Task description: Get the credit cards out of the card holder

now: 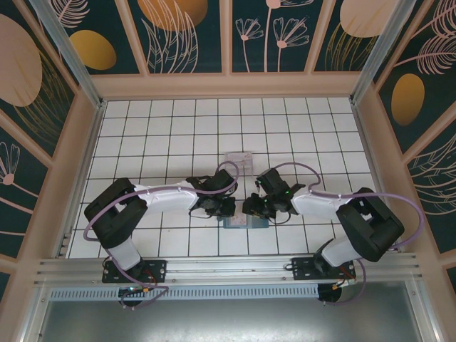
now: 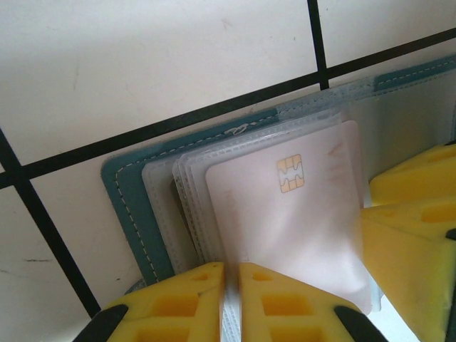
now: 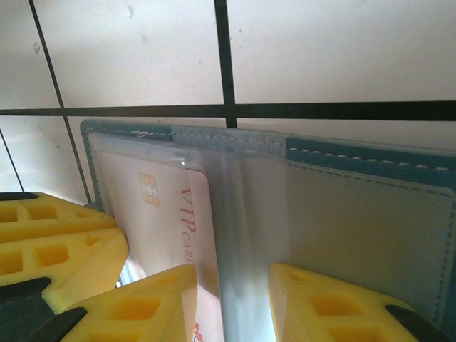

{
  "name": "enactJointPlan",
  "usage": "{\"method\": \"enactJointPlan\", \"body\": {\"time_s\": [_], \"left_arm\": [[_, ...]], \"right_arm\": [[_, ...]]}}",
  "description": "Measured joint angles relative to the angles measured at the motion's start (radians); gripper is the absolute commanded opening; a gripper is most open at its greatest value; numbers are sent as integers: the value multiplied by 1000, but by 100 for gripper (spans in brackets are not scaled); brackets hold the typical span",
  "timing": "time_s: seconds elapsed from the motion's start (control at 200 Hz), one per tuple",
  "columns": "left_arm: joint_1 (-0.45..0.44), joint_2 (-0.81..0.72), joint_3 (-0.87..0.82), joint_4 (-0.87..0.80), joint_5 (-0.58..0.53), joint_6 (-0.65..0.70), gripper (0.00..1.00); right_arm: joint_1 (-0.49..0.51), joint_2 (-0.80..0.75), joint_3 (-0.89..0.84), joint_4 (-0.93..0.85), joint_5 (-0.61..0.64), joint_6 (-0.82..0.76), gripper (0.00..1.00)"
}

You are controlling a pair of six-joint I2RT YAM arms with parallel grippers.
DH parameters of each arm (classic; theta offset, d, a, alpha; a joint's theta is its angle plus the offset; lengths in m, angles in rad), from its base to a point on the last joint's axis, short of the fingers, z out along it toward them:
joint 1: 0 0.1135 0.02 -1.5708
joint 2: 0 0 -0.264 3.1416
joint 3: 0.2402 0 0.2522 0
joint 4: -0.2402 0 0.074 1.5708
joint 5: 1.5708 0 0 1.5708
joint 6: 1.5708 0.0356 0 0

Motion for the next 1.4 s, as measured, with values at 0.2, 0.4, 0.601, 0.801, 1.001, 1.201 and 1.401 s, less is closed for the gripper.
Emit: {"method": "enactJointPlan", "body": {"time_s": [0.2,0.4,0.601,0.801,1.001,1.201,1.401], "left_arm": [[0,2,1,0,1,0,15],[0,2,2,-2,0,0,17],[-2,2,2,-3,-8,0,19],[-4,2,2,-3,-12,0,19],[-4,2,2,-6,-14,0,18],[-5,2,4,-11,-19,0,17],[-6,2,8,-19,-23,0,16]], "right_arm": [[9,17,34,-45,14,-5,35],[28,48,90,-129,58,-17,31],[32,53,101,-151,77,-26,27],[32,49,101,-156,87,-26,24],[32,38,100,-173,106,-26,22],[29,30,100,-182,117,-26,21],[13,-22,54,-146,99,-23,30]]}}
